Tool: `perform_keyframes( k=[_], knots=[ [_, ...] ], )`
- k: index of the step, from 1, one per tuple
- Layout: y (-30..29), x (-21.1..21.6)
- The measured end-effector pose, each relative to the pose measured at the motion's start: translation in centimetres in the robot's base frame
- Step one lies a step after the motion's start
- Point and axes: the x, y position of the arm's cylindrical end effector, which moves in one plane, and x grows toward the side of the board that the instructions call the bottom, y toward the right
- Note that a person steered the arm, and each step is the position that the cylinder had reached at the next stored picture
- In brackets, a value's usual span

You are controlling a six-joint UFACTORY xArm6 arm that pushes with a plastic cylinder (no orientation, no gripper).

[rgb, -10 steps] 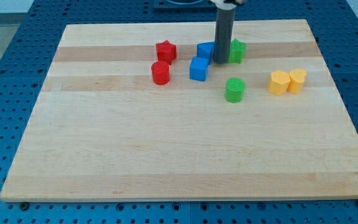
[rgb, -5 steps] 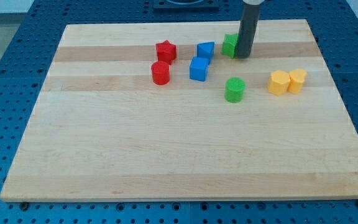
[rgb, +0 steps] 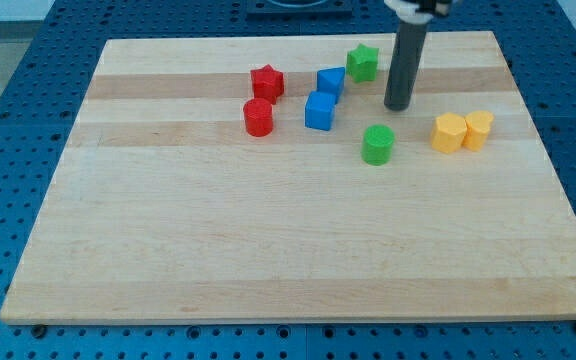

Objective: Arrange the blue blocksgreen star horizontally in a row

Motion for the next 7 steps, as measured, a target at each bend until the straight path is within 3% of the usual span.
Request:
perform_keyframes(
  k=[2, 5, 7],
  knots=[
    [-6.7, -0.4],
    [-7.6, -6.3],
    [-7.6, -7.3]
  ],
)
